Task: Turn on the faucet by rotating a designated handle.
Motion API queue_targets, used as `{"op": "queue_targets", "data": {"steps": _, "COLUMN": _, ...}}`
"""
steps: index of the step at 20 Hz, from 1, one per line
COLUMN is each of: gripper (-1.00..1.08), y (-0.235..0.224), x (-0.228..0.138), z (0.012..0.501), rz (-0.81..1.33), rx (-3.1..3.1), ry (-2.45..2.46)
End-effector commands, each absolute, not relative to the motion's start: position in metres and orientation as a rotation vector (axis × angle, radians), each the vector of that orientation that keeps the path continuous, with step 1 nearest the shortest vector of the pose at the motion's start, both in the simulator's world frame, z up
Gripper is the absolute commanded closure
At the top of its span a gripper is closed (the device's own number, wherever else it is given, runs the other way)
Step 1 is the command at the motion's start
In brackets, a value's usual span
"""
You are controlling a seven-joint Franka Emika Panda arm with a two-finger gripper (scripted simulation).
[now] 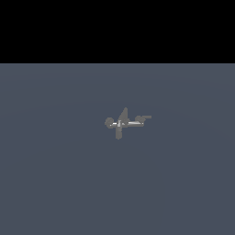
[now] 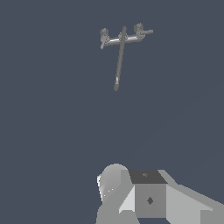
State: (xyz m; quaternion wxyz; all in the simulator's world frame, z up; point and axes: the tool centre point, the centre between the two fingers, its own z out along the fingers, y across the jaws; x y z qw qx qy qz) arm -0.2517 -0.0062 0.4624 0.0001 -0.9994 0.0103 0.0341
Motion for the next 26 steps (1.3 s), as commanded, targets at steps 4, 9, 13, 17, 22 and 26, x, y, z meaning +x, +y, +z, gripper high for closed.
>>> {"op": "queue_targets", "data": {"steps": 4, "gripper": 1.08, "y": -0.006, "x": -0.250, "z": 0.461, "rz": 0.107, "rx": -3.139, "ry": 0.041}}
{"op": "queue_targets", "data": {"steps": 9, "gripper": 1.08, "y": -0.002, "x": -0.242, "z": 0.452, "rz": 0.105, "rx": -3.138, "ry": 0.092}}
{"op": "queue_targets", "data": {"steps": 13, "gripper": 1.08, "y": 0.004, "x": -0.230, "z": 0.438, "rz": 0.102, "rx": -3.134, "ry": 0.167}}
{"op": "queue_targets", "data": {"steps": 17, "gripper": 1.08, "y": 0.011, "x": -0.213, "z": 0.419, "rz": 0.099, "rx": -3.126, "ry": 0.272}}
{"op": "queue_targets", "data": {"steps": 22, "gripper": 1.08, "y": 0.019, "x": -0.185, "z": 0.390, "rz": 0.092, "rx": -3.107, "ry": 0.436}}
{"op": "queue_targets", "data": {"steps": 26, "gripper": 1.08, "y": 0.023, "x": -0.158, "z": 0.363, "rz": 0.086, "rx": -3.081, "ry": 0.584}}
